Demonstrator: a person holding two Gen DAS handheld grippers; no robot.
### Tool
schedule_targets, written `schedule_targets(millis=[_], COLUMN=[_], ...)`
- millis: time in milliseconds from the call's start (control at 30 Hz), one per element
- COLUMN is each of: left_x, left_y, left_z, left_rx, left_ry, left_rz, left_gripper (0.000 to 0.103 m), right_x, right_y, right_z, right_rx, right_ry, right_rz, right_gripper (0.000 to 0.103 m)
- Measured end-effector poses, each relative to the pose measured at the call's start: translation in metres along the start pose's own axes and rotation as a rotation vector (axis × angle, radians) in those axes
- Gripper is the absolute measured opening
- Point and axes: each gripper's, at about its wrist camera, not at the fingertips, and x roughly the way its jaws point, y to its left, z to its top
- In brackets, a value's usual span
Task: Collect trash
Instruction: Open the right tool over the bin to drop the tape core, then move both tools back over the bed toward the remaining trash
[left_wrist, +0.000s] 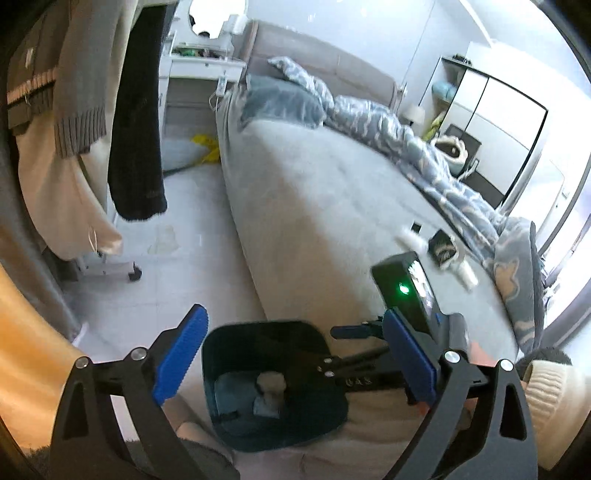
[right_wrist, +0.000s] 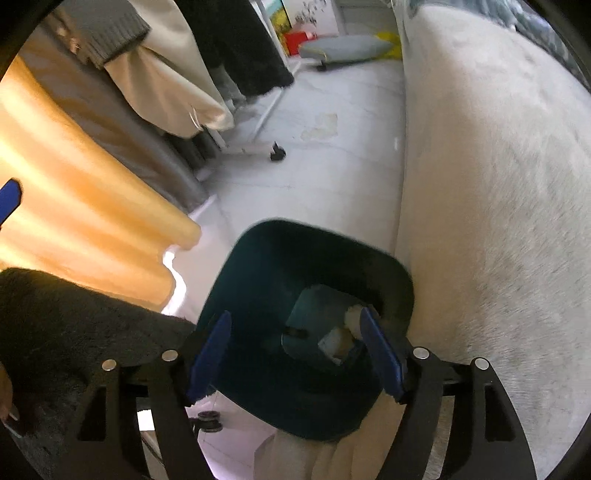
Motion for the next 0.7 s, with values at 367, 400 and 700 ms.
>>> schedule_targets(millis=[367,400,700], left_x=[0.015,0.016,0.027], left_y=[-0.011,-0.013,-0.038], left_z=[0.002,0.003,0.008], left_rx=[-0.029,-0.033,-0.023], left_ry=[-0.026,-0.029,-0.055], left_rz=[-0.027,-0.03,-0.056], left_gripper=[0.097,0.097,0.097], right_x=[-0.12,-0.129,-0.174], right_y=[-0.036,-0.045,-0.097], right_z=[-0.043,-0.052,-0.09], right_rx=[0.072,0.1,0.179], right_ry=[-0.308,-0.318,-0.391], right_rz=[-0.182,-0.205,-0.308], right_gripper=[0.087,0.087,0.087])
